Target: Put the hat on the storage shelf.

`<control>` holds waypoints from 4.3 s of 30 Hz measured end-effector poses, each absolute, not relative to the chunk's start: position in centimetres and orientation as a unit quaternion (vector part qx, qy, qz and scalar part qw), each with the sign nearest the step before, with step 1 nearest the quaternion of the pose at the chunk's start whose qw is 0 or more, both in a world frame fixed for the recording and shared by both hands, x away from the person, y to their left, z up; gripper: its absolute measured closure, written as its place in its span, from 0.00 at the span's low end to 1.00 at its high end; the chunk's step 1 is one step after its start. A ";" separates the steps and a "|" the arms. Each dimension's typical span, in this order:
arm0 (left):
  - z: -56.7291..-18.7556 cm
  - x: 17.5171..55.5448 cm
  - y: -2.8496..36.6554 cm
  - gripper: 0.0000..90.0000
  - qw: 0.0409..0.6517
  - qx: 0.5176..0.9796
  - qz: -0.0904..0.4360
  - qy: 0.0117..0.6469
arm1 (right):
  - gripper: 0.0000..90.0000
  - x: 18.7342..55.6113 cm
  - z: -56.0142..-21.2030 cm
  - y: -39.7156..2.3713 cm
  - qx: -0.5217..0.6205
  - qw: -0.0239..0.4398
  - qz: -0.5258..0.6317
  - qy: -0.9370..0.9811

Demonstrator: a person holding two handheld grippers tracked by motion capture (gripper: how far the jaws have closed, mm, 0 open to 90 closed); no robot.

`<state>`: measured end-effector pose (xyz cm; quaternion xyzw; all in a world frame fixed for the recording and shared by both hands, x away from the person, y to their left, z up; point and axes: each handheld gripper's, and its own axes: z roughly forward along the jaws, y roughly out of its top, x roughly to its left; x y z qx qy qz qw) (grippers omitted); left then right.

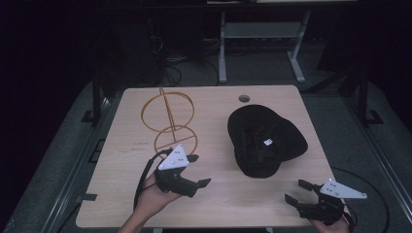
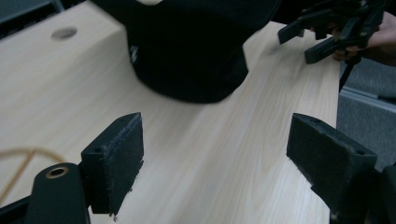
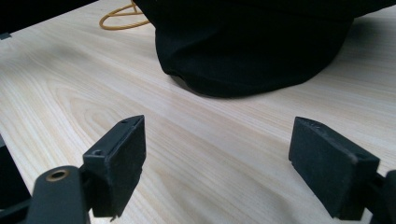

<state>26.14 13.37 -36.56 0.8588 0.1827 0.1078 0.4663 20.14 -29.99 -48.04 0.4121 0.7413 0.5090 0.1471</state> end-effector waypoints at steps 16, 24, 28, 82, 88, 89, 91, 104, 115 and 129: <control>-33.4 28.0 6.1 0.20 0.430 0.895 0.088 0.081 | 0.21 19.5 -47.3 -30.0 0.398 0.156 0.516 0.742; -33.5 28.1 2.7 0.20 0.404 0.909 0.094 0.049 | 0.21 19.5 -47.2 -30.1 0.395 0.154 0.518 0.743; -34.3 28.7 0.8 0.19 0.362 0.926 0.099 0.029 | 0.21 19.6 -47.2 -29.9 0.394 0.151 0.520 0.742; -34.0 32.0 -0.1 0.97 0.460 0.868 -0.028 0.185 | 0.17 21.7 -45.3 -26.9 0.396 0.196 0.534 0.721; -34.0 31.9 -0.4 0.97 0.460 0.869 -0.026 0.182 | 0.17 22.2 -45.6 -27.2 0.405 0.188 0.541 0.712; -34.0 31.9 -0.4 0.97 0.460 0.869 -0.028 0.181 | 0.17 22.2 -45.7 -27.3 0.410 0.185 0.539 0.712; -34.0 31.8 -0.5 0.97 0.460 0.869 -0.027 0.179 | 0.17 22.3 -46.0 -27.5 0.416 0.183 0.537 0.711; -33.9 31.4 -1.5 0.97 0.447 0.880 -0.024 0.158 | 0.24 24.1 -46.5 -26.4 0.385 0.199 0.532 0.728; -33.8 31.1 -1.6 0.97 0.450 0.880 -0.029 0.151 | 0.66 24.8 -46.4 -25.9 0.372 0.244 0.515 0.733; -33.4 30.9 -0.2 0.94 0.455 0.878 -0.026 0.145 | 0.98 24.4 -44.5 -26.2 0.340 0.252 0.530 0.735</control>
